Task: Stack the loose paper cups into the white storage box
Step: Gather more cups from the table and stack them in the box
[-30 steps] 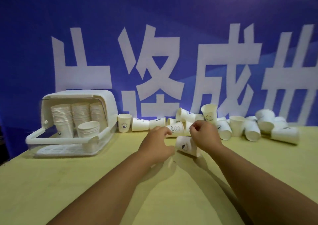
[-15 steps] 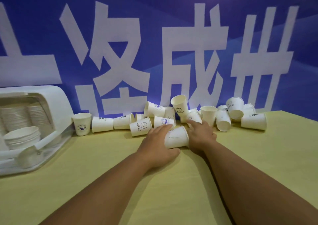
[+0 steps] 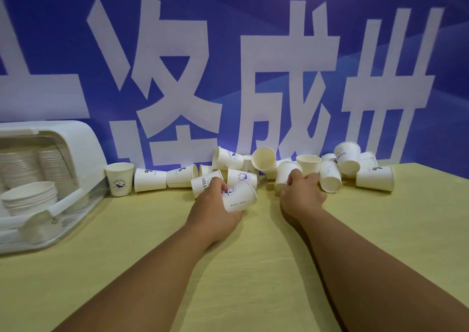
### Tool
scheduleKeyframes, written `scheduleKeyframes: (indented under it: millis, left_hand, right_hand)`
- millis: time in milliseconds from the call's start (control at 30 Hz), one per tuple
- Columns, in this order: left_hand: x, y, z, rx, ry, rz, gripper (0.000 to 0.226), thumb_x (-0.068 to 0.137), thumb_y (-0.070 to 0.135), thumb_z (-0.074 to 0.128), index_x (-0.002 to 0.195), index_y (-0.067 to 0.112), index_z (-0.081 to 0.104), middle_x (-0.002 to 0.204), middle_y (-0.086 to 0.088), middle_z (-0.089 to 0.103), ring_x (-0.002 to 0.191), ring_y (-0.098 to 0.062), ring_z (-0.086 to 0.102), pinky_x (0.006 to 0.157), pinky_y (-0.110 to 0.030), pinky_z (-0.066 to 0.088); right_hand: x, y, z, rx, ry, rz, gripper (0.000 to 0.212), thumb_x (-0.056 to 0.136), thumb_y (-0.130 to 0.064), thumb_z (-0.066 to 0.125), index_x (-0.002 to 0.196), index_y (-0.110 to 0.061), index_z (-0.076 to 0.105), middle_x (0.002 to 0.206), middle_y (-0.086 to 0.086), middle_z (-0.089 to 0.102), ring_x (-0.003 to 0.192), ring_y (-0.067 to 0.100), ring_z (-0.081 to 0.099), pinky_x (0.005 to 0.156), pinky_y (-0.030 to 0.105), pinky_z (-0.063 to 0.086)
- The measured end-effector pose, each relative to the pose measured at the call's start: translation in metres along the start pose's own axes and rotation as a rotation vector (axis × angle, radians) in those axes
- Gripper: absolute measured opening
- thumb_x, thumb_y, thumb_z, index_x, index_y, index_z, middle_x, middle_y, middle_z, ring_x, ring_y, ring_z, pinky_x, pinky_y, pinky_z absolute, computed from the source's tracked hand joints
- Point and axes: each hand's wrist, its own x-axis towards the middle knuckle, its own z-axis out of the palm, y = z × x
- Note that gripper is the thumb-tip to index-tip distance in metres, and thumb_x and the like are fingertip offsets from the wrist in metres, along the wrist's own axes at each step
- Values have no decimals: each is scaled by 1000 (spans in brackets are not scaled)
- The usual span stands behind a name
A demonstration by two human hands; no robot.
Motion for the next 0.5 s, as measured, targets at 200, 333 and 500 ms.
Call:
scheduleKeyframes:
  millis: [200, 333, 500]
  left_hand:
    - [-2, 0, 0, 19, 24, -20, 57, 77, 41, 81, 111, 32, 37, 104, 11, 53, 94, -19, 59, 80, -39, 54]
    - [-2, 0, -1, 2, 37, -39, 58, 77, 44, 82, 112, 32, 37, 106, 9, 55, 95, -20, 60, 81, -41, 56]
    - [-3, 0, -3, -53, 44, -62, 56, 77, 42, 82, 110, 32, 38, 102, 13, 54, 91, -17, 59, 79, -39, 55]
  right_hand:
    - [-6, 0, 1, -72, -309, -205, 50, 97, -49, 49, 143, -57, 32, 165, 5, -9, 147, 30, 30, 115, 52, 21]
    - [-6, 0, 0, -60, -305, -203, 51, 93, -51, 55, 140, -54, 37, 165, 5, -4, 147, 29, 31, 116, 52, 22]
    - [-4, 3, 5, -112, -291, -205, 75, 90, -60, 53, 149, -60, 7, 165, 1, -23, 146, 32, 33, 115, 53, 25]
